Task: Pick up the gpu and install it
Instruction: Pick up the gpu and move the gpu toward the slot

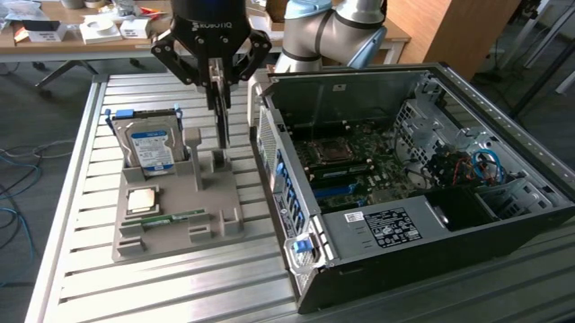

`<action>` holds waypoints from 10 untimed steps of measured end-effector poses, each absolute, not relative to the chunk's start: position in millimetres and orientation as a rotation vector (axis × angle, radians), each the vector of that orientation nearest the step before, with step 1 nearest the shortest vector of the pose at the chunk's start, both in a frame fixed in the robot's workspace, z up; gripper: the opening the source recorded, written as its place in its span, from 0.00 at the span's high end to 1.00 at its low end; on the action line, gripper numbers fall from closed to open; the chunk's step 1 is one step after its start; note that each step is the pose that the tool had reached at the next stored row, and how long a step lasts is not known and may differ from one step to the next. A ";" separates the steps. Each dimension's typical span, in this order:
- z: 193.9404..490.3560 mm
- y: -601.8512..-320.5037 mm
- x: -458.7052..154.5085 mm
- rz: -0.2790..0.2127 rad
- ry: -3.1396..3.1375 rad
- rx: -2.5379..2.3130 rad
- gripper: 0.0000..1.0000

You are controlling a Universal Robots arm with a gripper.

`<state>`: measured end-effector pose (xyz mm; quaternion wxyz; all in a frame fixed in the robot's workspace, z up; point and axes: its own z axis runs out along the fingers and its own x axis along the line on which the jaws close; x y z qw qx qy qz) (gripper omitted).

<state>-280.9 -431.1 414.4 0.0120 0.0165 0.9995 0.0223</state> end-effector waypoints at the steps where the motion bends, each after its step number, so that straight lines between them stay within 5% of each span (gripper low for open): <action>1: 415.9 -431.1 -280.9 0.069 3.116 0.051 0.74; 10: 418.4 -431.1 -280.3 0.069 3.117 0.051 0.74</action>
